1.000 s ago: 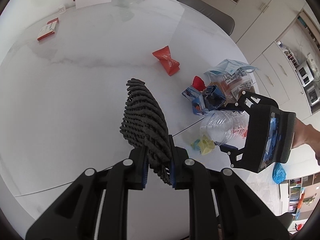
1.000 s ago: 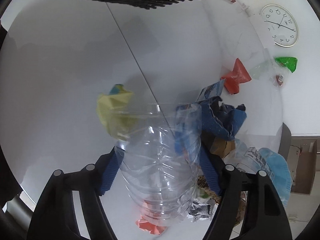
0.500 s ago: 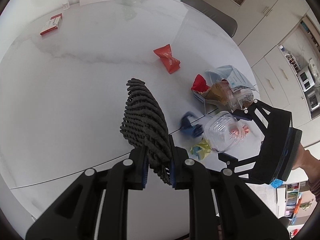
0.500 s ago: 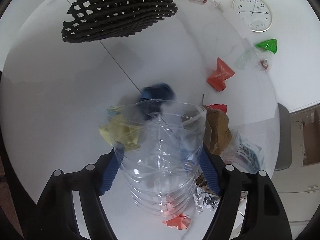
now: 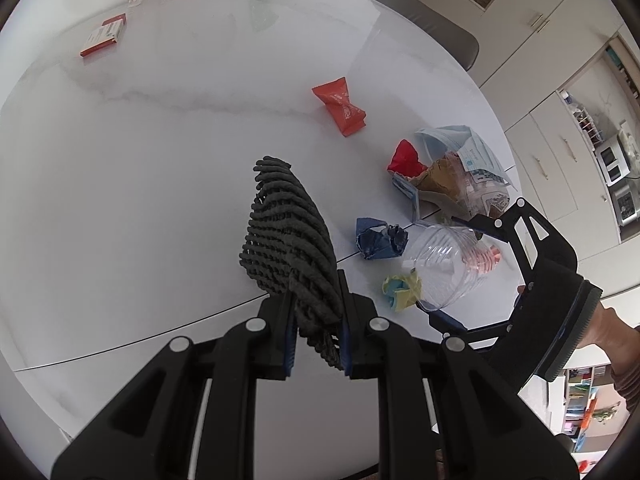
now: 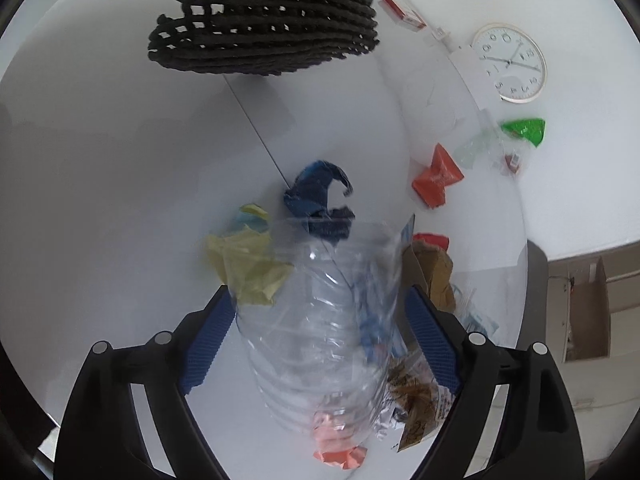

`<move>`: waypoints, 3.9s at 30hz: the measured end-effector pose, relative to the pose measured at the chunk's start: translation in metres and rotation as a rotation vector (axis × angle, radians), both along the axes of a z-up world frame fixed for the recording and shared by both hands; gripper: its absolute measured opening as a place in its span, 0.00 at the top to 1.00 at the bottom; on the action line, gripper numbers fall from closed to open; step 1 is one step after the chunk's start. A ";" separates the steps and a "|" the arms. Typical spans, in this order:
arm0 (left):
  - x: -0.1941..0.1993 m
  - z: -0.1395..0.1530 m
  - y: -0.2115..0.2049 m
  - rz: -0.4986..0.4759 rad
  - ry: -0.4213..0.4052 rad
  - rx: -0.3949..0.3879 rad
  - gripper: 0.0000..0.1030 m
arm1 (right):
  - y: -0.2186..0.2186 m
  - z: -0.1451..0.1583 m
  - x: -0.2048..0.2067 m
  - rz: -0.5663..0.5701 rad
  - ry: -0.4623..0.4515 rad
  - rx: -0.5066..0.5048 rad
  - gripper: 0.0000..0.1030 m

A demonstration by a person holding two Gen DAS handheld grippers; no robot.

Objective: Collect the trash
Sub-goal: 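Carry the mesh pad and bottle in both tools over the white bin, then open the left tool to drop the pad while the right tool drops the bottle into the bin, then grasp the crumpled blue paper on the table with the left tool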

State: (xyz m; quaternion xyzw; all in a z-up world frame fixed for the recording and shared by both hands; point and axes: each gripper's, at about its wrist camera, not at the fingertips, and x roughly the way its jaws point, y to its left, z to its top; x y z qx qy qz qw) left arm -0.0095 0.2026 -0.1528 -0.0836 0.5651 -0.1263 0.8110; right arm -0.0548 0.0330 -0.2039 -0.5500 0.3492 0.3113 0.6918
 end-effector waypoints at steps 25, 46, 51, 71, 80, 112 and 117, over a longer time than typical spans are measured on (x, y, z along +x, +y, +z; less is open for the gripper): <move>-0.031 0.058 -0.075 -0.286 -0.105 -0.042 0.84 | -0.195 0.138 0.012 -0.929 0.350 0.966 0.32; -0.161 -0.040 -0.383 -0.904 -0.123 0.336 0.84 | -0.448 0.116 -0.113 -1.348 0.192 1.019 0.32; -0.180 -0.070 -0.400 -0.925 -0.120 0.387 0.78 | -0.461 0.099 -0.116 -1.322 0.267 0.991 0.32; -0.211 -0.089 -0.413 -0.950 -0.246 0.430 0.28 | -0.460 0.068 -0.115 -1.257 0.389 0.949 0.31; -0.206 -0.054 -0.393 -0.864 -0.263 0.362 0.24 | -0.449 0.062 -0.112 -1.233 0.423 0.951 0.31; -0.105 0.024 -0.226 -0.112 -0.174 0.328 0.15 | -0.315 -0.019 -0.080 -1.088 0.562 0.727 0.15; -0.083 0.036 -0.184 -0.038 -0.198 0.327 0.14 | -0.309 0.072 -0.077 -1.067 0.346 0.751 0.04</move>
